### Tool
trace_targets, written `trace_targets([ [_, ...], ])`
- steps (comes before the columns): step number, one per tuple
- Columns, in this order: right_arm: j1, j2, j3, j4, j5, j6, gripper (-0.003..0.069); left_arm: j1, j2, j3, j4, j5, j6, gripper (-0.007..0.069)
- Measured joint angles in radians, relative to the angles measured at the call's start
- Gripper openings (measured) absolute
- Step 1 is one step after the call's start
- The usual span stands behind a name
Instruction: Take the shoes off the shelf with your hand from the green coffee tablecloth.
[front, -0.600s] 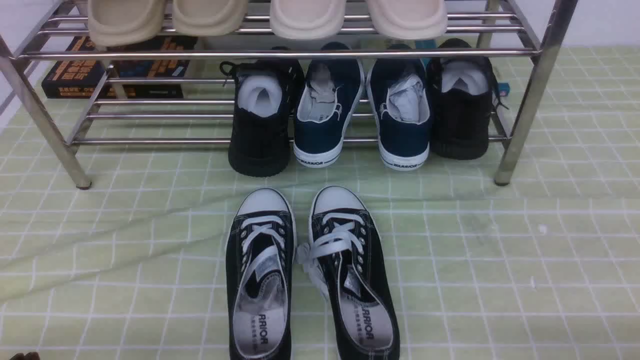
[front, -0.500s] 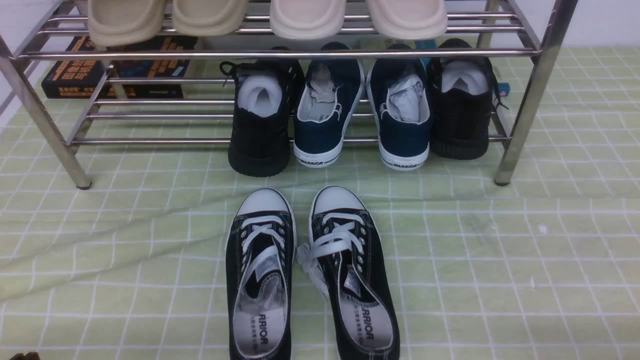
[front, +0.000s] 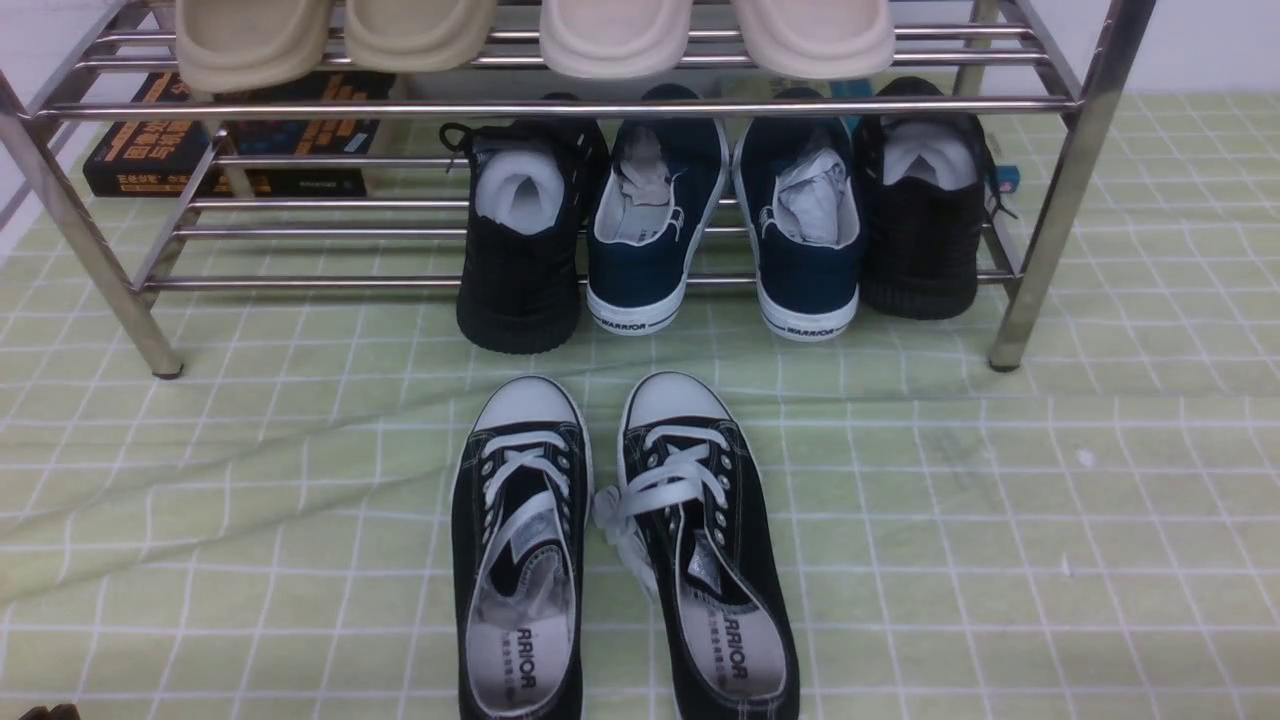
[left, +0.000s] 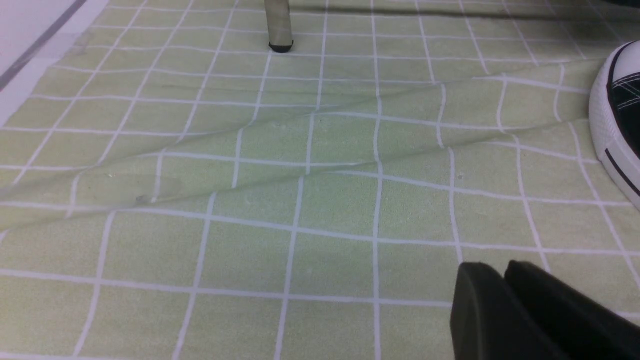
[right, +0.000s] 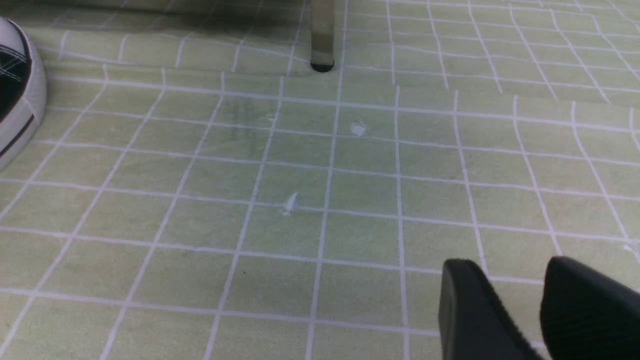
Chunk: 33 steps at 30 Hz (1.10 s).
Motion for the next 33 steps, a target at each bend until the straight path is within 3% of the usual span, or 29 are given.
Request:
trace_targets([
  [20, 0.000, 0.000, 0.000, -0.005, 0.000, 0.000, 0.0238, 0.000, 0.000, 0.000, 0.003, -0.001, 0.000, 0.0103],
  [23, 0.000, 0.000, 0.000, 0.043, -0.003, 0.023, 0.0238, 0.000, 0.000, 0.000, 0.003, -0.002, 0.000, 0.0104],
  [24, 0.000, 0.000, 0.000, 0.151, -0.008, 0.081, 0.0238, 0.000, 0.000, 0.000, 0.003, -0.002, 0.000, 0.0106],
  [25, 0.000, 0.000, 0.000, 0.168, -0.008, 0.091, 0.0238, 0.000, 0.000, 0.000, 0.003, -0.002, 0.000, 0.0106],
  [26, 0.000, 0.000, 0.001, 0.332, -0.008, 0.173, 0.0238, 0.000, 0.000, 0.000, 0.003, -0.002, 0.000, 0.0107],
  [27, 0.000, 0.000, 0.004, 0.422, -0.006, 0.224, 0.0238, 0.000, 0.000, 0.000, 0.003, -0.002, 0.000, 0.0106],
  [30, 0.000, 0.000, 0.009, 0.624, 0.003, 0.328, 0.0238, 0.000, 0.000, 0.000, 0.003, -0.002, 0.000, 0.0108],
  [33, 0.000, 0.000, 0.009, 0.709, -0.003, 0.348, 0.0238, 0.000, 0.000, 0.001, 0.003, -0.002, 0.000, 0.0113],
])
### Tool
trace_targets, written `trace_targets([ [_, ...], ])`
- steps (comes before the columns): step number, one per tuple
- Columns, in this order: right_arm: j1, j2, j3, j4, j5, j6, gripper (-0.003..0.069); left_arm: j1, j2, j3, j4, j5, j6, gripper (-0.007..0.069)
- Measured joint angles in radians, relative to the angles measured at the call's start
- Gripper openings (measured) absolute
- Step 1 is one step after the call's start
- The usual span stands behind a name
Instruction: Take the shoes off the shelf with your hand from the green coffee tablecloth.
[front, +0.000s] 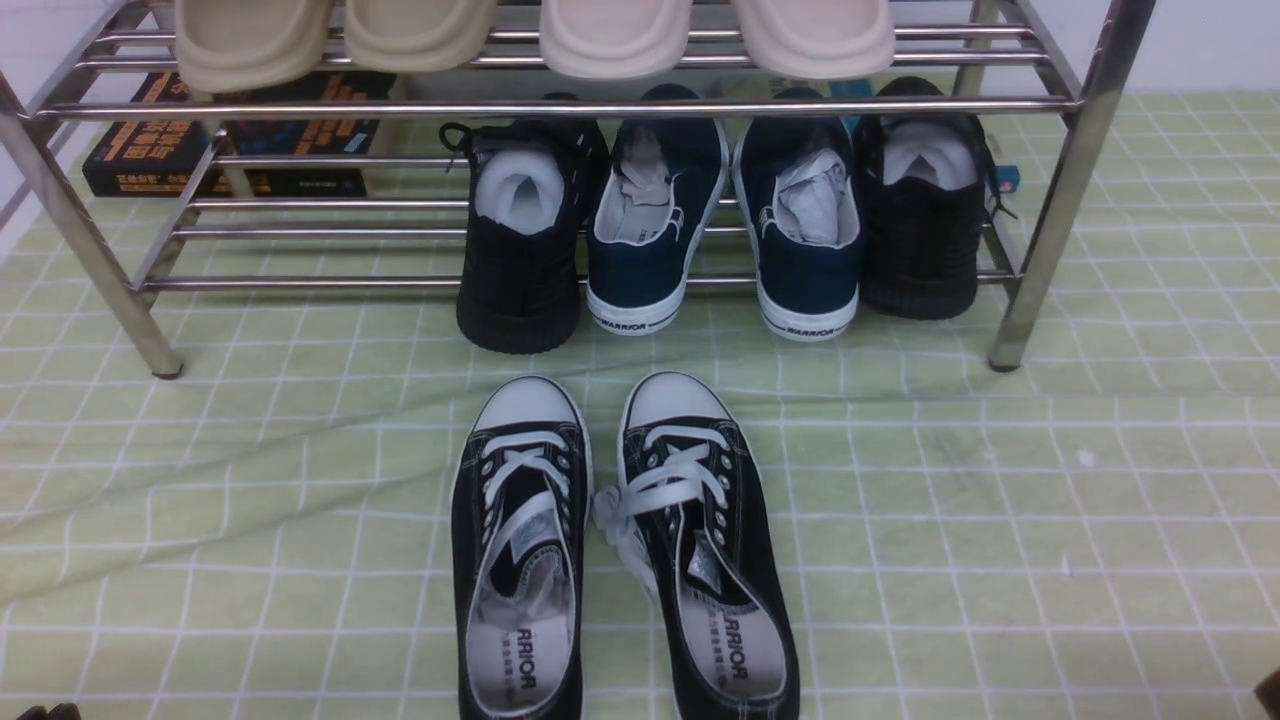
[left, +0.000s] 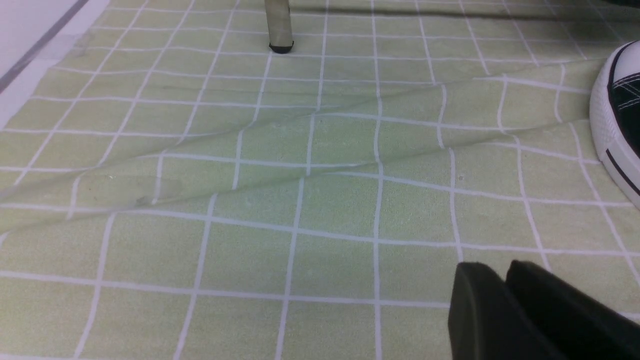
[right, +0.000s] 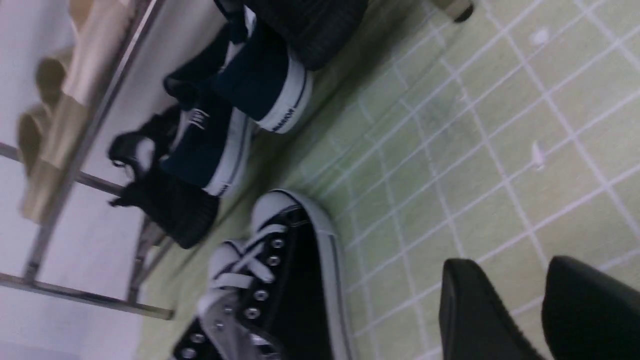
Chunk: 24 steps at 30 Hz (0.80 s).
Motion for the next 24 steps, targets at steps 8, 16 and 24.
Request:
trace_targets([
  [8, 0.000, 0.005, -0.103, 0.030, -0.003, -0.142, 0.0166, 0.000, 0.000, 0.000, 0.000, -0.001, 0.000, 0.0125],
  [16, 0.000, 0.470, -0.652, -0.256, 0.415, -0.497, -0.0009, 0.000, 0.000, 0.000, 0.000, -0.001, 0.000, 0.0127],
  [24, 0.071, 1.103, -0.930, -0.194, 0.766, -0.662, 0.0070, 0.000, 0.000, 0.000, 0.000, -0.001, 0.000, 0.0127],
])
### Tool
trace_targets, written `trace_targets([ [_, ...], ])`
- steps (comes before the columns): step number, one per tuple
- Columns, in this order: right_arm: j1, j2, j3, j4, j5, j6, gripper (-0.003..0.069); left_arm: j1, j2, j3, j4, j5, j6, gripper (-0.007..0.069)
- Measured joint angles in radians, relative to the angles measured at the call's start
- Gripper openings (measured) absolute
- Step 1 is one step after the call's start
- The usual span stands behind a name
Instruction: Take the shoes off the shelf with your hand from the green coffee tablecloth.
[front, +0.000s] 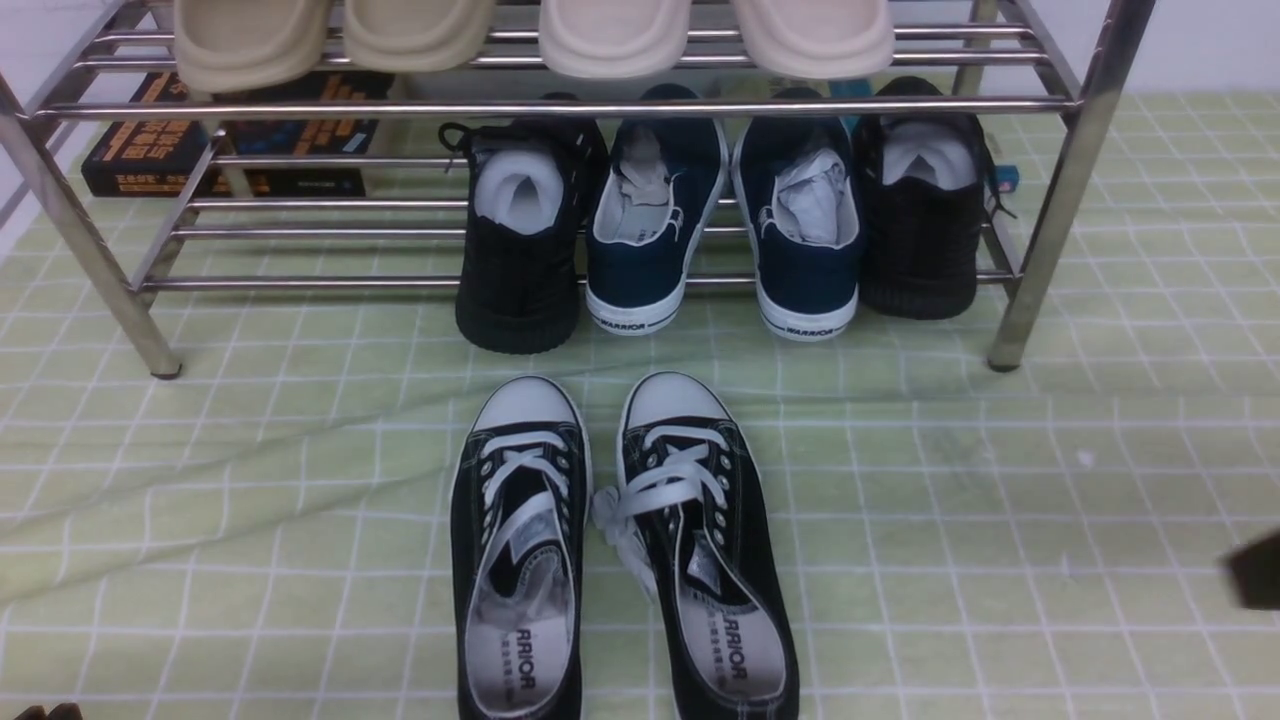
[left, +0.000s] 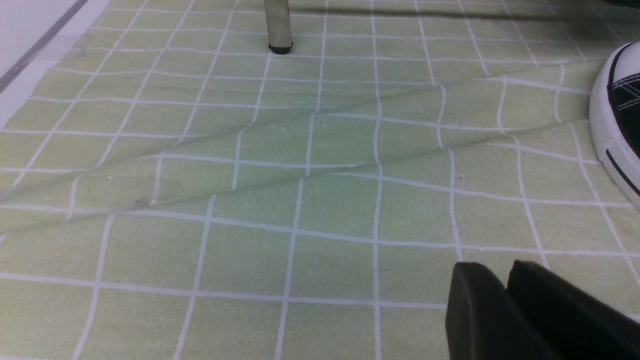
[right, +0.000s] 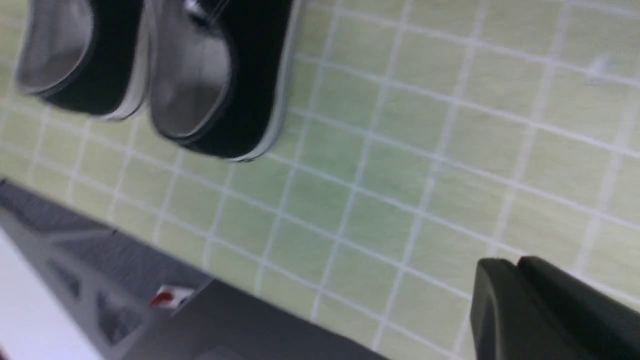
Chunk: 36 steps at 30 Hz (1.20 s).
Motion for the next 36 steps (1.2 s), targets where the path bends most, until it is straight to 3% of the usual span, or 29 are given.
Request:
trace_targets([
  [4, 0.186, 0.200, -0.139, 0.005, -0.053, 0.007, 0.0119, 0.000, 0.000, 0.000, 0.000, 0.000, 0.000, 0.0127],
  [5, 0.196, 0.220, -0.157, -0.001, -0.064, 0.018, 0.0121, 0.000, 0.000, 0.000, 0.000, -0.001, 0.000, 0.0127],
  [7, 0.308, 0.335, -0.283, -0.115, -0.110, 0.128, 0.0152, 0.000, 0.000, 0.000, 0.000, 0.000, 0.000, 0.0127],
  [11, 0.419, 0.515, -0.511, -0.366, -0.120, 0.343, 0.0265, 0.000, 0.000, 0.000, 0.000, 0.000, 0.000, 0.0135],
  [12, 0.423, 0.524, -0.523, -0.366, -0.118, 0.352, 0.0265, 0.000, 0.000, 0.000, 0.000, 0.000, 0.000, 0.0136],
  [17, 0.483, 0.723, -0.829, -0.536, -0.074, 0.506, 0.0486, 0.000, 0.000, 0.000, 0.001, 0.000, 0.000, 0.0143],
  [21, 0.485, 0.827, -0.966, -0.571, -0.090, 0.539, 0.0578, 0.000, 0.000, 0.000, 0.001, 0.000, 0.000, 0.0145],
  [26, 0.485, 0.918, -1.001, -0.651, -0.175, 0.599, 0.0585, 0.000, 0.000, 0.000, 0.001, -0.001, 0.000, 0.0148],
  [36, 0.485, 1.002, -1.003, -0.889, -0.295, 0.807, 0.0489, 0.000, 0.000, 0.000, 0.001, -0.001, 0.000, 0.0148],
])
